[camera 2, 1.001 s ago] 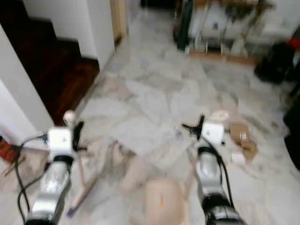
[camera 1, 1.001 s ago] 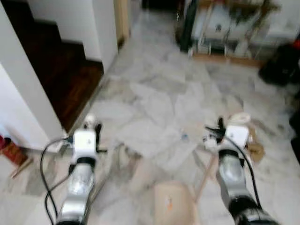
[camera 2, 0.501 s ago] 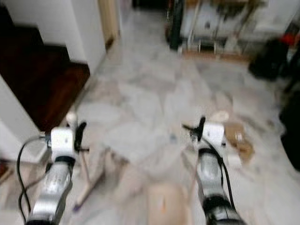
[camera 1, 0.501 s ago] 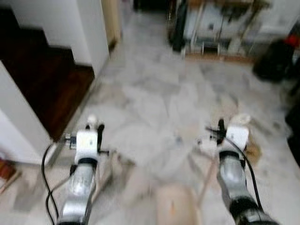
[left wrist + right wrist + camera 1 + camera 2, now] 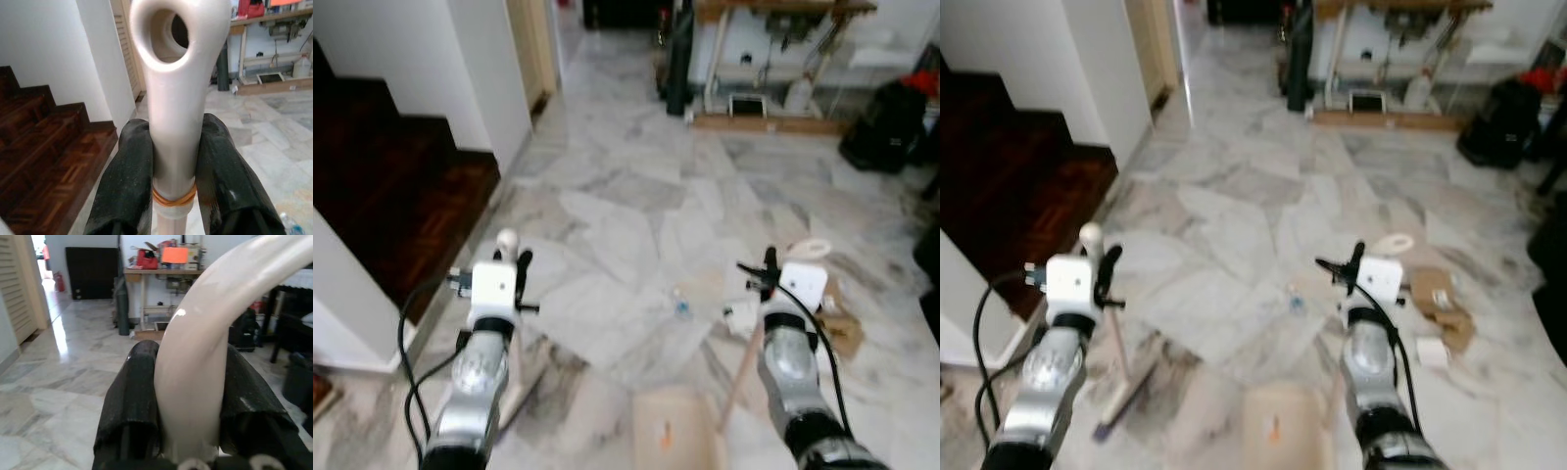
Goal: Sweep floor
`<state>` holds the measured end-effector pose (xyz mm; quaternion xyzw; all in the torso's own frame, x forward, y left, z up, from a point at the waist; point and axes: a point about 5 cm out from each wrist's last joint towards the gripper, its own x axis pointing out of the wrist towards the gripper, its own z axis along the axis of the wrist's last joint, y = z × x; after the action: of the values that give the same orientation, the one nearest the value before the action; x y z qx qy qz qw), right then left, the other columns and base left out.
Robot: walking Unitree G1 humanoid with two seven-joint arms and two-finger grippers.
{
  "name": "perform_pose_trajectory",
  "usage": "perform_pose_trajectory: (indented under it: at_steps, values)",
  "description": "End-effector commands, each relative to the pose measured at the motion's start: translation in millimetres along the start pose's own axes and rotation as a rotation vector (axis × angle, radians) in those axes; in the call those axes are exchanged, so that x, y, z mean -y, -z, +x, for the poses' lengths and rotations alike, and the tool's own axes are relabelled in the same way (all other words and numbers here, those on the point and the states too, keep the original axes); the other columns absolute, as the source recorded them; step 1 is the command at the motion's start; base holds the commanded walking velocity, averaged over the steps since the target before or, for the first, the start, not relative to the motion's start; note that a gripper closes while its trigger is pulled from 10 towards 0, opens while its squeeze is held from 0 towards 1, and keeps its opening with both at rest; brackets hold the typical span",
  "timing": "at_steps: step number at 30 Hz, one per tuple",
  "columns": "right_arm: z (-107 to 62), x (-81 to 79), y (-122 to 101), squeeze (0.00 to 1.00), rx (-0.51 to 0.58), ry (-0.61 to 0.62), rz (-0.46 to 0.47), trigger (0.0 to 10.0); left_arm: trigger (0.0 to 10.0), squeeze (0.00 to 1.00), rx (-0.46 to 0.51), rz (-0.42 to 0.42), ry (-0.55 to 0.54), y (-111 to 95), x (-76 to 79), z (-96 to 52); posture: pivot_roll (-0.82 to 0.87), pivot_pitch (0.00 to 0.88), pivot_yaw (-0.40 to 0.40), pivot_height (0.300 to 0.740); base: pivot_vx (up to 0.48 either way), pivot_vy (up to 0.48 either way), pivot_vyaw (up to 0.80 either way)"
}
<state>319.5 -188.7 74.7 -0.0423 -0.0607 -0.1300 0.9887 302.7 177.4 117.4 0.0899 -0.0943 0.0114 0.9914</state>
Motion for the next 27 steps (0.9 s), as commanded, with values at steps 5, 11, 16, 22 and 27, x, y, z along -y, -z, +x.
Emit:
perform_pose_trajectory:
  at_steps: [5, 11, 16, 22, 27]
  values:
    - [0.3, -13.0, -10, 0.00, 0.048, -0.029, 0.043, 10.0, 10.0, 0.00, 0.020, 0.016, 0.019, -3, 2.5, 6.5, 0.05, 0.000, 0.033, 0.740, 0.330, 0.000, 0.00]
    - [0.0, -8.5, -8, 0.00, 0.039, -0.030, 0.030, 10.0, 10.0, 0.00, 0.016, 0.007, 0.012, -1, 3.3, 3.0, 0.07, 0.000, 0.009, 0.740, 0.329, 0.000, 0.00]
    - [2.9, -11.3, -9, 0.00, 0.031, -0.036, 0.031, 10.0, 10.0, 0.00, 0.010, 0.015, -0.025, 2, -5.9, -1.0, 0.09, 0.000, -0.012, 0.740, 0.330, 0.000, 0.00]
    - [7.8, -11.5, -14, 0.00, 0.042, -0.055, 0.027, 10.0, 10.0, 0.00, 0.005, 0.010, -0.050, 4, -7.2, -2.7, 0.08, 0.000, -0.028, 0.740, 0.329, 0.000, 0.00]
    - [9.6, -6.6, -16, 0.00, 0.055, -0.048, 0.017, 10.0, 10.0, 0.00, 0.009, 0.000, -0.049, 3, -3.1, -1.7, 0.07, 0.000, -0.032, 0.740, 0.328, 0.000, 0.00]
